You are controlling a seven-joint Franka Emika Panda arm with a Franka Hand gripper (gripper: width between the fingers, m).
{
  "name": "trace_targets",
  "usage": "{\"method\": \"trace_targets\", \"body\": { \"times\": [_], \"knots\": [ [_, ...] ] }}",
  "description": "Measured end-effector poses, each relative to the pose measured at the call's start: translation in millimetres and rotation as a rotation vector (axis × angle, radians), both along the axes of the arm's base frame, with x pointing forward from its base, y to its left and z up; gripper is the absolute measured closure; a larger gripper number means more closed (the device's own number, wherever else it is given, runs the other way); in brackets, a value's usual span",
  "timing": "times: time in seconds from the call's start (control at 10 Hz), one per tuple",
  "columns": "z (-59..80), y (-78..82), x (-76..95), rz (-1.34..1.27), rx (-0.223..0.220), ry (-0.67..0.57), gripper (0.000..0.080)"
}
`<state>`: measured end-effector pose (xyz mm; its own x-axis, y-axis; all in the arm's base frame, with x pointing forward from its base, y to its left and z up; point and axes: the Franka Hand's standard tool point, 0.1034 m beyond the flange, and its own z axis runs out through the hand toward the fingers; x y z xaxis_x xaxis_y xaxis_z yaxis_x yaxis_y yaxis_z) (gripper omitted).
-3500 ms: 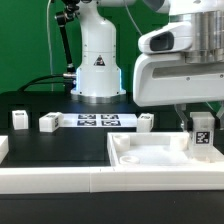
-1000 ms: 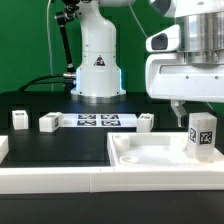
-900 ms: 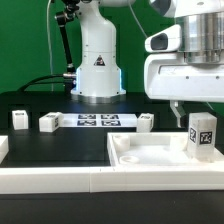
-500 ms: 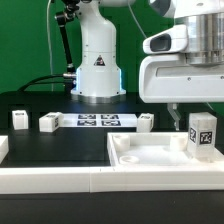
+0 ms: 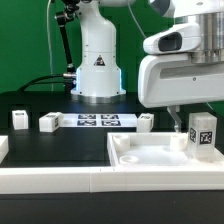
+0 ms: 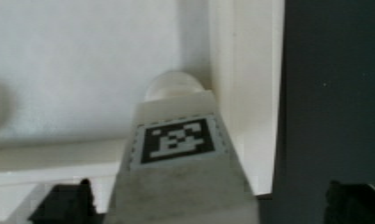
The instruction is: Assemble square table
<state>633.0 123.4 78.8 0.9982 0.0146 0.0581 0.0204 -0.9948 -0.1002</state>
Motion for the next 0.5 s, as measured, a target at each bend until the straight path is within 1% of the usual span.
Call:
{"method": "trace_targets", "body": {
  "times": [0.2, 0.4, 0.5],
  "knots": [
    [0.0, -4.9, 0.9, 0.153, -0.016, -0.016, 0.0150],
    [-0.4, -5.5, 0.7, 0.149, -0.016, -0.015, 0.0412],
    [-0.5, -5.7, 0.7, 0.149, -0.016, -0.015, 0.0511]
  ]
}}
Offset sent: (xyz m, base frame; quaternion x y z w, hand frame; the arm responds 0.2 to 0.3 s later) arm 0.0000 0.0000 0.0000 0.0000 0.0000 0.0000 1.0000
